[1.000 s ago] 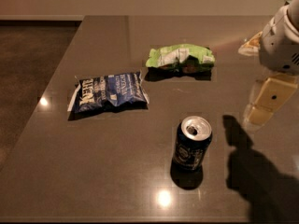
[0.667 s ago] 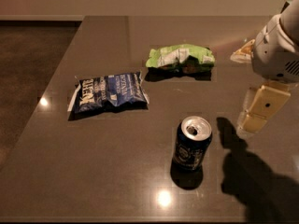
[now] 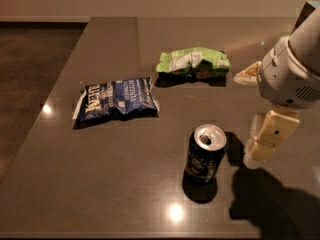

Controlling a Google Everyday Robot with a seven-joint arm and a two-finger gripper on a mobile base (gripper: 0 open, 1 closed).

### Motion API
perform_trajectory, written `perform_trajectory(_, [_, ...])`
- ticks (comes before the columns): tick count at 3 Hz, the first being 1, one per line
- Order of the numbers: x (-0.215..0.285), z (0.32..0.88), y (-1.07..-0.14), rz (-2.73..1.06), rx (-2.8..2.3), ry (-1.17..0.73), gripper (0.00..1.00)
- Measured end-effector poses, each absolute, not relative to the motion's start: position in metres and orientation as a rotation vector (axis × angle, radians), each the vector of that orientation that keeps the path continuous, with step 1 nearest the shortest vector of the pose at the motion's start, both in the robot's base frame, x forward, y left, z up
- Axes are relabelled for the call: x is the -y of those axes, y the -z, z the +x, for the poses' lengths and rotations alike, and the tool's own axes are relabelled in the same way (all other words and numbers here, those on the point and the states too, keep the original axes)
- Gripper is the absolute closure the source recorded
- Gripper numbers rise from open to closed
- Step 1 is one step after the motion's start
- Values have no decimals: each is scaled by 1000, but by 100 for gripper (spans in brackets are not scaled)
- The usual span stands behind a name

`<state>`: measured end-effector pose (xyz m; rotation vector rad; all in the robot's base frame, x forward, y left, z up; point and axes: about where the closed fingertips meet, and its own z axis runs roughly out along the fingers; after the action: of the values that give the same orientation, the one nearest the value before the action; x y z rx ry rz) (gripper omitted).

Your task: Move pepsi can near blue chip bag

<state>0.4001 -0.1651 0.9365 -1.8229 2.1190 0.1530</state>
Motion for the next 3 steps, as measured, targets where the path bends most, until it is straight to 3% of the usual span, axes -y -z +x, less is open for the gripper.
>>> perform_trajectory(3, [113, 375, -919, -1869, -1990, -426, 0])
